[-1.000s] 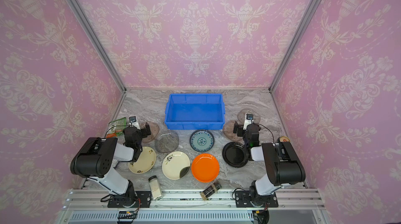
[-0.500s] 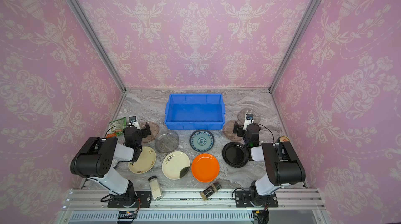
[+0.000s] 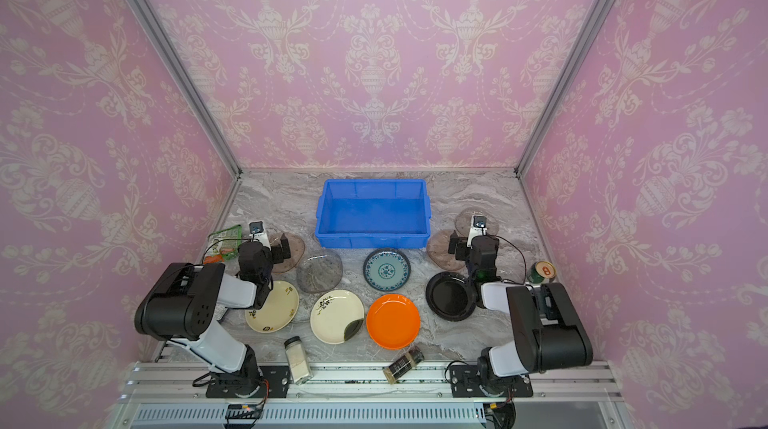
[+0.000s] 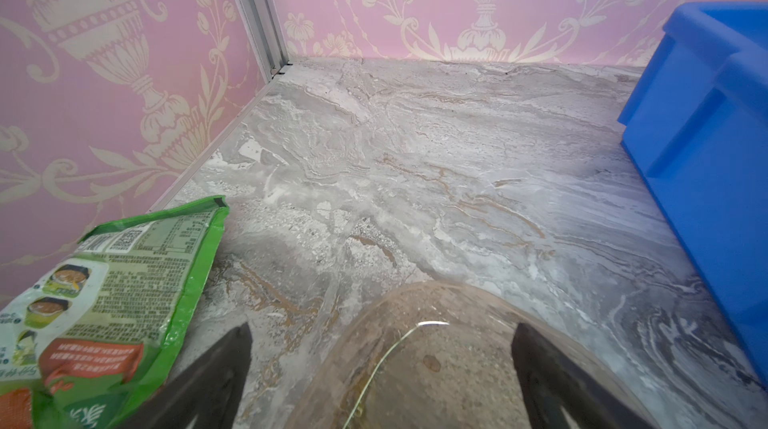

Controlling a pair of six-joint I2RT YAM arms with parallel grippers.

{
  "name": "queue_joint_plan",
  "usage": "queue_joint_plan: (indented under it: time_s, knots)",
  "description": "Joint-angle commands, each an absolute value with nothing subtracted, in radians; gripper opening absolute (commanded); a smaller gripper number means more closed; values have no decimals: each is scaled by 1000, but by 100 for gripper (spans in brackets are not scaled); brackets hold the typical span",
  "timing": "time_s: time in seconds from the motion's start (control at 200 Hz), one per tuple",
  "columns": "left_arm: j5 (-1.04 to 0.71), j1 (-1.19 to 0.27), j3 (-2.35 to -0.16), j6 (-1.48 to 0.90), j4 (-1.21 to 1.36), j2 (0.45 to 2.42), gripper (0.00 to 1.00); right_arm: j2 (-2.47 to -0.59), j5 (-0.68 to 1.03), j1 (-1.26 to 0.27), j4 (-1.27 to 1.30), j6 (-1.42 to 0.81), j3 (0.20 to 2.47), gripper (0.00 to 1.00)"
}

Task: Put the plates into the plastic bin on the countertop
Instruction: 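Move right gripper to the clear glass plate while left arm reaches the bin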

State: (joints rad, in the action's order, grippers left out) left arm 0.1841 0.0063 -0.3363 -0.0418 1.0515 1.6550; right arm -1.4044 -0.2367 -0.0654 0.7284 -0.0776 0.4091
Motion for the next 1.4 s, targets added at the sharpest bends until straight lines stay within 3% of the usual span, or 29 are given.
queue_joint_plan:
  time_s: [0.0, 0.12, 0.29, 0.44, 0.555, 0.71, 0.841, 1.021, 1.111, 1.396]
  knots:
    - [146, 9, -353, -15, 1028, 1641, 99, -1272, -385, -75, 455, -156, 558, 100]
    - [134, 16, -356, -21, 1022, 1640, 99, -1219, -422, -77, 280, -255, 705, 100]
    - [196, 14, -362, -33, 997, 1620, 99, -1311, -447, -74, -1, -325, 955, 100]
    - [374, 9, -464, -81, 670, 1454, 99, -1386, -435, -71, -106, -355, 1058, 100]
    - [389, 5, -555, -23, 482, 1362, 99, -1428, -390, -61, -157, -382, 1090, 100]
    - [399, 7, -619, -157, 343, 1275, 99, -1461, -298, -21, -157, -435, 1085, 100]
    - [263, -6, -775, -236, 99, 1261, 99, -1469, -261, 25, -157, -460, 1067, 99]
    - [103, -23, -819, -329, 73, 1196, 99, -1454, -126, 147, -133, -542, 1011, 87]
    - [27, -23, -847, -383, 76, 1172, 99, -1445, -125, 179, -131, -536, 992, 79]
    - [-183, -63, -997, -450, 5, 1259, 99, -1479, -126, 205, -159, -534, 982, 68]
